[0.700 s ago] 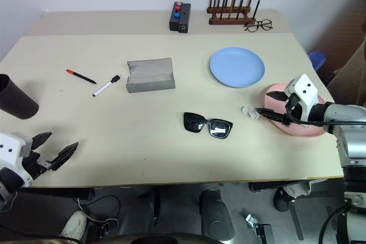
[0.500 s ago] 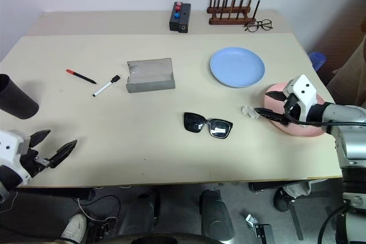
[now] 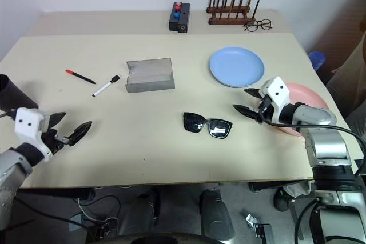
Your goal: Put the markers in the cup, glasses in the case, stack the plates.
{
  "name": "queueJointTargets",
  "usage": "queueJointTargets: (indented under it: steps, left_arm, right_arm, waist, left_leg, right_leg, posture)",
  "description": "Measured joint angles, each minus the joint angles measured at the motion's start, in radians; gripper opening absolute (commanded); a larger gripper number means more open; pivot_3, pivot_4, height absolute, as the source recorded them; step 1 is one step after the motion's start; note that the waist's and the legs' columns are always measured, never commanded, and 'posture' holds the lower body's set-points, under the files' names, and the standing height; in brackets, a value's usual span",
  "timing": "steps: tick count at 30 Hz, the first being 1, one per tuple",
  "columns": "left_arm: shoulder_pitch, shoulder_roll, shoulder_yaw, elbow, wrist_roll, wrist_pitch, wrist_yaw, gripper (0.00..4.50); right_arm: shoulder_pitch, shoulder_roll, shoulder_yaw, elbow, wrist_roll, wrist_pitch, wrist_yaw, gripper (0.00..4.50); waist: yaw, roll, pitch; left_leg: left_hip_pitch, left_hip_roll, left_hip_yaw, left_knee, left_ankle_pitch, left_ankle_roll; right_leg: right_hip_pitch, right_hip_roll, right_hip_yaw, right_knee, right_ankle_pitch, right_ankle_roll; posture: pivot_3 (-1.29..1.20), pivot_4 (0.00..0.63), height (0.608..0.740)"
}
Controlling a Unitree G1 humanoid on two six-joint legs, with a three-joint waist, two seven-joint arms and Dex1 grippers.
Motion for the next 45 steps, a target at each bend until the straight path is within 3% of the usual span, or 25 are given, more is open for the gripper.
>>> queueJointTargets:
  steps: [4,9,13,15,18,24,32,35,42,45]
  left_arm:
    - [-0.152,0.086,-0.069,0.092,0.014,0.11,0.001,4.45]
    - [-0.575,0.157,-0.24,0.332,0.064,0.278,0.004,4.45]
    - [-0.868,0.114,-0.386,0.626,0.146,0.29,-0.022,4.45]
    - [-0.903,0.105,-0.421,0.676,0.166,0.279,-0.039,4.45]
    - [-1.09,0.038,-0.555,1.019,0.275,0.231,-0.103,4.45]
    - [-1.229,-0.028,-0.64,1.313,0.38,0.126,-0.195,4.45]
    - [-1.294,-0.047,-0.64,1.434,0.436,0.108,-0.272,4.45]
    - [-1.295,-0.046,-0.637,1.438,0.447,0.106,-0.282,3.6]
    - [-1.27,-0.034,-0.611,1.394,0.456,0.132,-0.303,0.14]
    - [-1.243,-0.033,-0.587,1.349,0.454,0.135,-0.296,0.03]
  right_arm:
    - [0.056,0.046,0.026,-0.222,0.041,0.088,-0.051,3.39]
    - [0.071,0.144,0.12,-0.458,0.097,0.211,-0.134,3.39]
    - [0.051,0.231,0.219,-0.524,0.107,0.262,-0.189,3.39]
    - [0.046,0.248,0.259,-0.543,0.108,0.27,-0.199,3.39]
    - [0.055,0.293,0.299,-0.549,0.092,0.274,-0.244,3.39]
    - [0.049,0.302,0.321,-0.551,0.097,0.281,-0.256,3.39]
    - [0.027,0.289,0.3,-0.552,0.115,0.293,-0.244,3.39]
    - [0.001,0.294,0.302,-0.551,0.115,0.293,-0.244,3.39]
    - [-0.019,0.303,0.313,-0.534,0.115,0.293,-0.237,3.39]
    - [-0.034,0.307,0.318,-0.516,0.114,0.292,-0.231,3.39]
  waist:
    - [0.004,-0.001,0.0]
    - [0.018,-0.002,-0.001]
    - [0.021,-0.002,-0.001]
    - [0.016,-0.002,-0.001]
    - [0.024,-0.002,-0.001]
    - [0.021,-0.002,-0.001]
    - [0.021,-0.002,0.0]
    - [0.021,-0.002,0.0]
    - [0.022,-0.002,0.0]
    - [0.023,-0.002,0.0]
  left_leg:
    - [0.0,0.0,-0.001,0.0,0.0,0.0]
    - [0.0,0.0,-0.002,0.002,0.0,0.0]
    - [0.0,0.0,-0.002,0.001,0.0,0.0]
    - [-0.001,0.0,-0.002,0.0,0.0,0.0]
    - [-0.001,0.0,-0.006,0.0,0.0,0.0]
    - [-0.002,0.0,-0.005,0.0,0.0,0.0]
    - [-0.002,0.0,-0.006,0.0,0.0,0.0]
    - [-0.002,0.0,-0.006,0.0,0.0,0.0]
    - [-0.002,0.0,-0.006,0.0,0.0,0.0]
    - [-0.002,0.0,-0.006,0.001,0.0,0.0]
  right_leg:
    - [0.0,0.0,0.0,0.001,0.0,0.0]
    - [0.001,0.001,0.0,0.002,0.0,0.0]
    - [0.0,0.001,-0.001,0.002,0.0,0.002]
    - [0.0,0.001,-0.001,0.001,0.0,0.003]
    - [0.0,0.003,-0.005,0.004,0.0,0.006]
    - [0.0,0.001,-0.004,0.003,0.0,0.004]
    - [0.0,0.002,-0.005,0.004,0.0,0.007]
    - [0.0,0.002,-0.005,0.004,0.0,0.007]
    - [0.0,0.001,-0.005,0.004,0.001,0.007]
    - [0.0,0.001,-0.005,0.005,0.001,0.007]
  posture:
    - [0.0,0.15,0.738]
    - [0.0,0.15,0.738]
    - [0.0,0.15,0.738]
    - [0.0,0.15,0.738]
    - [0.0,0.15,0.738]
    - [0.0,0.15,0.738]
    - [0.0,0.15,0.738]
    - [0.0,0.15,0.738]
    - [0.0,0.15,0.738]
    - [0.0,0.15,0.738]
